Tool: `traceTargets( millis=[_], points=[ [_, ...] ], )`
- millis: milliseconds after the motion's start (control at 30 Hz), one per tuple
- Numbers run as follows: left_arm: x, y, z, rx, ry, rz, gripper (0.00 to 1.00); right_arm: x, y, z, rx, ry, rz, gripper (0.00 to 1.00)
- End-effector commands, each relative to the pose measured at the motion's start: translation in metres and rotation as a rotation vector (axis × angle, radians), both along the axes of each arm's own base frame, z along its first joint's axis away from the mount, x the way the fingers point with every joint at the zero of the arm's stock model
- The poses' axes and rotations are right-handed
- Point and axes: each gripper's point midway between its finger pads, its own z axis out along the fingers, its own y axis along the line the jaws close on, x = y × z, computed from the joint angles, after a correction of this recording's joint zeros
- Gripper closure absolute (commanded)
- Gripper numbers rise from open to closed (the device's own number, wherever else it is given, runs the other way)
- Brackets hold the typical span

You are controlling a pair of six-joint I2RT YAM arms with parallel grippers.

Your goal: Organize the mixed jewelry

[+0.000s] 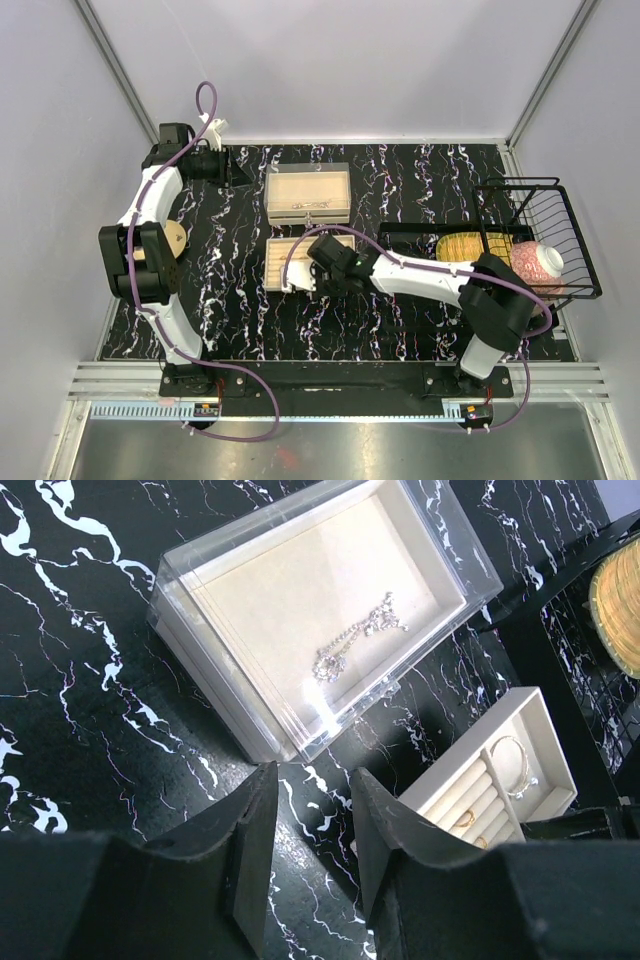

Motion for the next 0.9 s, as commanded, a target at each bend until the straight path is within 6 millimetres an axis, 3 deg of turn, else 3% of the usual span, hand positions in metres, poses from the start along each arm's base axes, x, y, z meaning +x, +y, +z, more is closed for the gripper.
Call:
traceTargets(
  millis=[0,267,400,867],
  points=[
    [0.009,-0.002,0.015,-0.011,-0.049,0.014,0.62,0.041,0.018,0.03,0.057,-0.104,-0.027,1.0],
    [0.014,-0.002,0.027,-0.041,-0.075,0.049,0.62,0.088,0.027,0.042,0.095,-0.134,-0.056,1.0],
    [0.014,-0.004,0.03,-0.051,-0.079,0.044,0.62,0.102,0.029,0.041,0.109,-0.124,-0.055,1.0],
    [0.018,-0.006,0.028,-0.059,-0.073,0.037,0.62,0.114,0.034,0.05,0.187,-0.08,0.006,1.0]
  ],
)
